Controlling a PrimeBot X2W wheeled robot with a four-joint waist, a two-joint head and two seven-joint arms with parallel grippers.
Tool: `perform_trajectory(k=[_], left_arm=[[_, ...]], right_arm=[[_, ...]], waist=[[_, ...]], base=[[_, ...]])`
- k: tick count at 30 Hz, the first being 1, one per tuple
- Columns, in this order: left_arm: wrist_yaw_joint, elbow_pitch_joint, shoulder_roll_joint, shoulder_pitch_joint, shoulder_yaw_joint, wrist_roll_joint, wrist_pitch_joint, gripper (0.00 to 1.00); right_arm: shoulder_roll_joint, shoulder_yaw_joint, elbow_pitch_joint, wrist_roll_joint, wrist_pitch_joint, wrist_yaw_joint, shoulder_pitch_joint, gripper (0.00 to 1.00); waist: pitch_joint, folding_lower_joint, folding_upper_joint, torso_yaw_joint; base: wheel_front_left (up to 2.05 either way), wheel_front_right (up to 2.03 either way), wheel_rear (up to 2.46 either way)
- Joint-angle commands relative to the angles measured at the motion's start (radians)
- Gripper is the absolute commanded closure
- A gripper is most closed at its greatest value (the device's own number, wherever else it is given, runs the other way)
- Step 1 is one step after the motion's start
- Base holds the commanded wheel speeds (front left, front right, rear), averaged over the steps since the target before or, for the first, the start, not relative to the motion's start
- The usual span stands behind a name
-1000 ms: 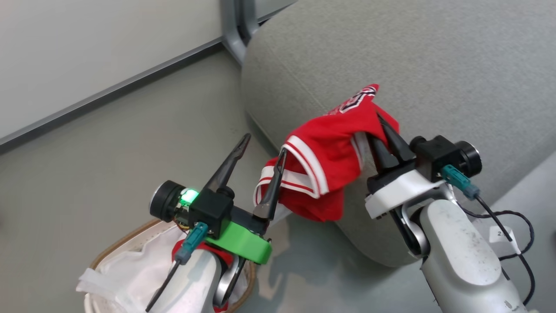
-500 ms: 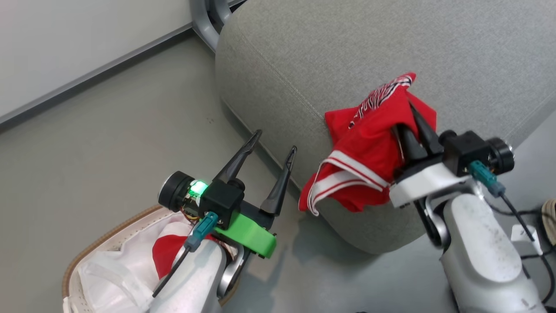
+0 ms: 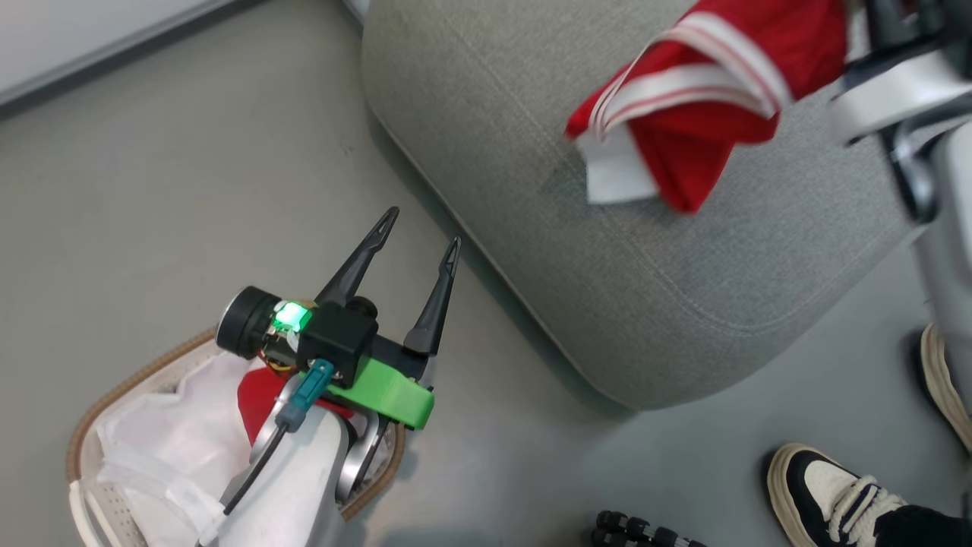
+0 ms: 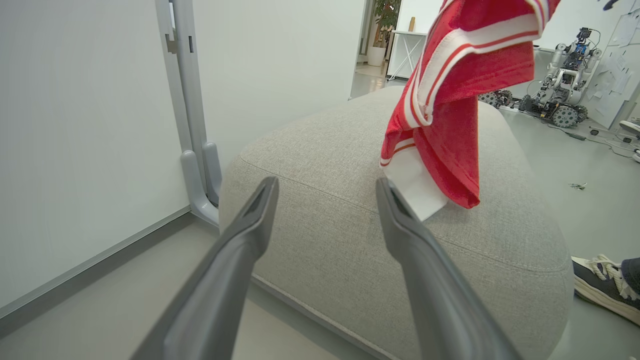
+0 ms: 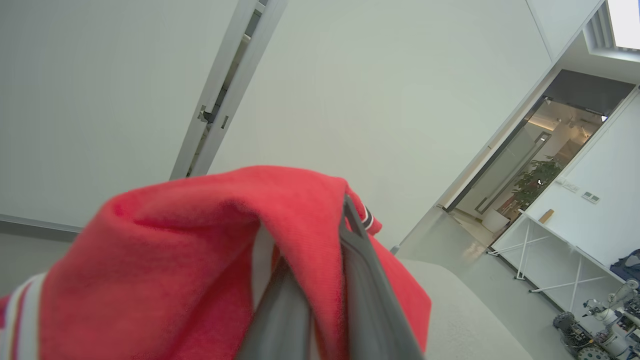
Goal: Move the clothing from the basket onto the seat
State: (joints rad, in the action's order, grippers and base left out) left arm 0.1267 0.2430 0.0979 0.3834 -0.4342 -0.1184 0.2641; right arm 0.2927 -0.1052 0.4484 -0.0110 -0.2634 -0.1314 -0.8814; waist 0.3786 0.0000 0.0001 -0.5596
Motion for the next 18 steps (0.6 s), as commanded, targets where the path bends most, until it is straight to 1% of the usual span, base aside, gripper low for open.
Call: perform_trajectory(k=[1, 3, 5, 6, 7, 9, 13, 18], left_arm=[[-0.002, -0.005, 0.006, 0.025, 0.003, 0.011, 0.001, 0.00], [-0.001, -0.009, 0.006, 0.035, 0.004, 0.018, 0.000, 0.00], [-0.001, -0.010, 0.007, 0.042, 0.005, 0.022, 0.000, 0.00], [0.000, -0.011, 0.007, 0.055, 0.005, 0.028, 0.000, 0.00], [0.000, -0.013, 0.007, 0.061, 0.004, 0.031, 0.000, 0.00], [0.001, -0.013, 0.012, 0.069, 0.007, 0.037, 0.000, 0.00], [0.002, -0.013, 0.021, 0.083, 0.014, 0.042, 0.000, 0.00], [0.002, -0.017, 0.025, 0.108, 0.015, 0.051, 0.001, 0.00]], right_arm=[[0.035, 0.013, 0.019, 0.014, -0.002, 0.001, -0.042, 1.00], [0.070, 0.025, 0.042, 0.037, -0.002, 0.001, -0.089, 1.00], [0.097, 0.056, 0.073, 0.030, -0.002, 0.001, -0.141, 1.00], [0.126, 0.080, 0.104, 0.035, -0.002, 0.001, -0.181, 1.00], [0.141, 0.088, 0.118, 0.041, -0.002, 0.001, -0.201, 1.00], [0.157, 0.096, 0.140, 0.049, -0.002, 0.001, -0.240, 1.00], [0.160, 0.126, 0.180, 0.058, -0.002, 0.001, -0.276, 1.00], [0.121, 0.162, 0.234, 0.063, -0.002, 0.001, -0.235, 1.00]], waist=[[0.069, 0.0000, -0.0001, 0.027], [0.096, 0.0000, -0.0001, 0.046], [0.120, 0.0000, -0.0001, 0.063], [0.145, 0.0000, -0.0001, 0.082], [0.159, 0.0000, -0.0001, 0.093], [0.182, 0.0000, -0.0001, 0.107], [0.224, 0.0000, -0.0001, 0.129], [0.267, 0.0000, -0.0001, 0.153]], base=[[0.00, 0.00, 0.00], [0.00, 0.00, 0.00], [0.00, 0.00, 0.00], [0.00, 0.00, 0.00], [0.00, 0.00, 0.00], [0.00, 0.00, 0.00], [0.00, 0.00, 0.00], [0.00, 0.00, 0.00]])
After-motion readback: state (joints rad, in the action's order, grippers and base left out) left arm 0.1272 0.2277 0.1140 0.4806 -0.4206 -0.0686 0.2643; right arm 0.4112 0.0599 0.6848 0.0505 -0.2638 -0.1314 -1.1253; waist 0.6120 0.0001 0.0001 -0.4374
